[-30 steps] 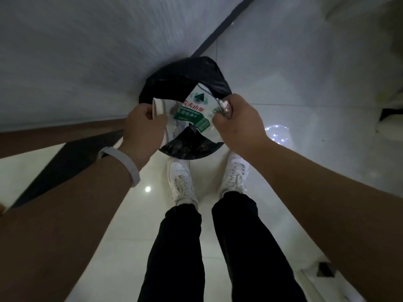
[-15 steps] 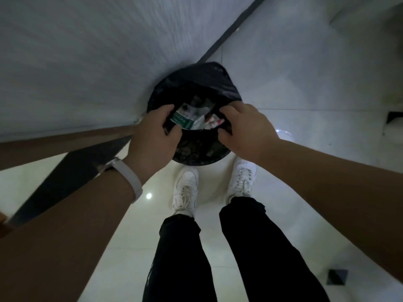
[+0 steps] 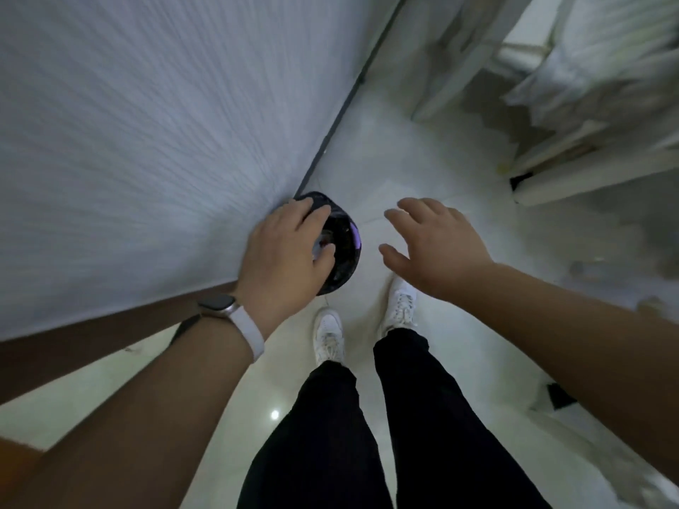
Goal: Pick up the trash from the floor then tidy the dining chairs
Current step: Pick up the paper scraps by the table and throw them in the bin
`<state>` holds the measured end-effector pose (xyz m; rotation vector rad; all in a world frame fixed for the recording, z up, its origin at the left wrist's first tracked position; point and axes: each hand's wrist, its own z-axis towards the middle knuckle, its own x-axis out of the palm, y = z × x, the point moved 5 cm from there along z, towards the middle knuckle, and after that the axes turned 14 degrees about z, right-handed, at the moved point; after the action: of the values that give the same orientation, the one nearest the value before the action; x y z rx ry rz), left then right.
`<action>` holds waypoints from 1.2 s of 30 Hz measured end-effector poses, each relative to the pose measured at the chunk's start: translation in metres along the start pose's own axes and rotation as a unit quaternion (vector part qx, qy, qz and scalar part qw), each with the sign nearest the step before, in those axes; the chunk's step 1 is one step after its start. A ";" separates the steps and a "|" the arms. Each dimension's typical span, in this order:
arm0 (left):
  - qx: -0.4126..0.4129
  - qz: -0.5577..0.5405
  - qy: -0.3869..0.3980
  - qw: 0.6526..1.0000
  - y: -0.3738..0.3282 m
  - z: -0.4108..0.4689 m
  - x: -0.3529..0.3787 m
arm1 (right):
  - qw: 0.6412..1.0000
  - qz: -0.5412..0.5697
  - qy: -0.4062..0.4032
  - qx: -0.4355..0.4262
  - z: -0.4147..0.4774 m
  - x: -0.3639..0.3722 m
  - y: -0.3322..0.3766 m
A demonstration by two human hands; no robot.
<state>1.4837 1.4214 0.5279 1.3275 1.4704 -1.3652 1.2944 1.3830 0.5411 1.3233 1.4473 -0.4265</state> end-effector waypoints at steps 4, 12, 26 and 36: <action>0.062 0.028 -0.025 0.997 -0.040 -0.013 -0.076 | 0.998 0.005 -0.056 0.035 -0.059 -0.065 0.021; 0.221 0.058 -0.094 0.969 -0.173 -0.027 -0.171 | 0.971 -0.005 -0.198 0.135 -0.206 -0.164 -0.002; 0.469 0.114 -0.123 0.867 -0.506 -0.180 -0.180 | 0.859 -0.016 -0.397 0.322 -0.589 -0.169 -0.107; 0.650 0.114 -0.134 0.739 -0.739 -0.362 -0.125 | 0.747 -0.007 -0.470 0.471 -0.878 -0.095 -0.140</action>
<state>0.8437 1.8157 0.8857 1.8329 -0.0884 -2.3798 0.7550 2.0088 0.8837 1.4506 0.3038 -1.7148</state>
